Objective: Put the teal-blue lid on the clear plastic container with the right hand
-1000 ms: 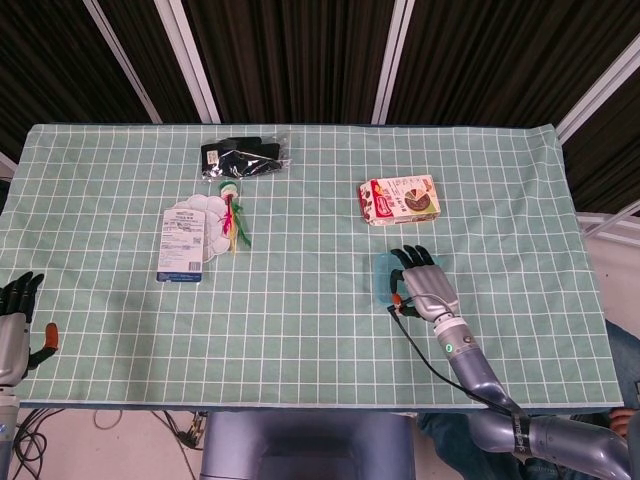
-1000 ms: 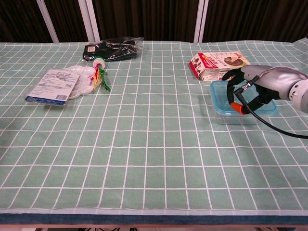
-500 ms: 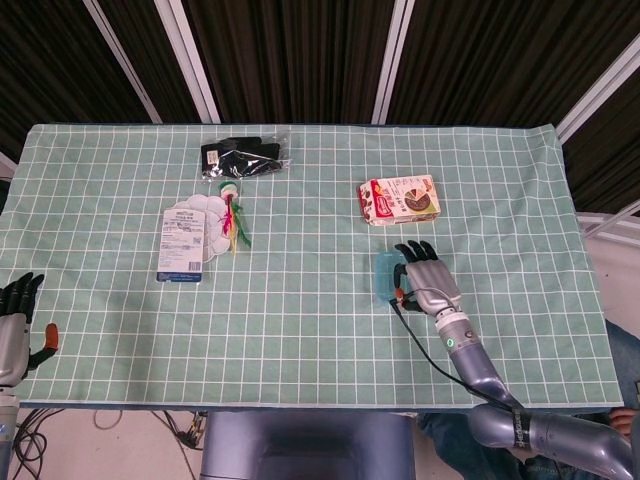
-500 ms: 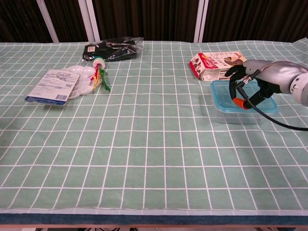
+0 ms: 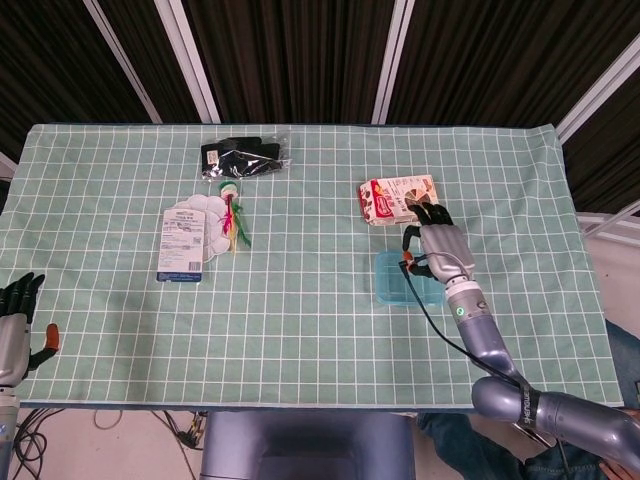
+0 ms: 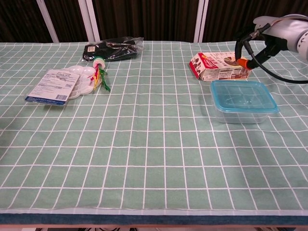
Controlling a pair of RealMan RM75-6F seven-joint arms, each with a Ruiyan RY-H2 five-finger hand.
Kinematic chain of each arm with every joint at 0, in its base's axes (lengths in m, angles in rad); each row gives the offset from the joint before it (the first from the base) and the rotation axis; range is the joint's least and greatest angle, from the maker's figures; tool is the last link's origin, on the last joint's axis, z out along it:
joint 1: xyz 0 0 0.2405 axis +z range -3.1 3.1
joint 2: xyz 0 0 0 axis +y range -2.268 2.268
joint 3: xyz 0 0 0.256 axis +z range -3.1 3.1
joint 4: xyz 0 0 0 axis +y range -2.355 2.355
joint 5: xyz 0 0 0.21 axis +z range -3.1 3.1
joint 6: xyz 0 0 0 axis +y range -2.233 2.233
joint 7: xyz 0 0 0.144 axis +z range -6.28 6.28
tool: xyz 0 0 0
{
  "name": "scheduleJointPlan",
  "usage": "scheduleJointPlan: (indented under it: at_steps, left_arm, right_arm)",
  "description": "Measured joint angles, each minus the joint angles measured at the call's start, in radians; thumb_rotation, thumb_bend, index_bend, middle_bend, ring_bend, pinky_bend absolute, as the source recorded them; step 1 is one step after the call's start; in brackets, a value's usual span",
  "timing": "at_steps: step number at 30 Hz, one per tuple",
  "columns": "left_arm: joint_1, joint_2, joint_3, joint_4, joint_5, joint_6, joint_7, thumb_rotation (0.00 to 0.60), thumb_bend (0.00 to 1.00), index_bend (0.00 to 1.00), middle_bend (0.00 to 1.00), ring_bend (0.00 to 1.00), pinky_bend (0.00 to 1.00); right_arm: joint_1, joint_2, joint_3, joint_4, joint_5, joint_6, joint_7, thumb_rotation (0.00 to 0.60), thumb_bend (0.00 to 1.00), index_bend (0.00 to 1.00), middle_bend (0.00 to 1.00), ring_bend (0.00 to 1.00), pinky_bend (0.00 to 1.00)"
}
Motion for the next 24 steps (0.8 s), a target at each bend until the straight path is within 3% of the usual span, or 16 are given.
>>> scheduleJointPlan:
  at_steps: [12,24]
  left_arm:
    - [-0.002,0.002,-0.002,0.000,-0.006,-0.005,-0.003,0.600,0.54,0.05,0.00,0.00,0.00]
    - [-0.004,0.003,-0.004,0.001,-0.016,-0.007,0.001,0.600,0.54,0.05,0.00,0.00,0.00]
  right_arm:
    - [0.065,-0.100,0.003,0.143,0.072,-0.060,-0.005,0.600,0.48,0.57,0.14,0.00,0.00]
    - [0.081,-0.154,-0.023,0.221,0.069,-0.099,0.029,0.600,0.48,0.57,0.14,0.00,0.00]
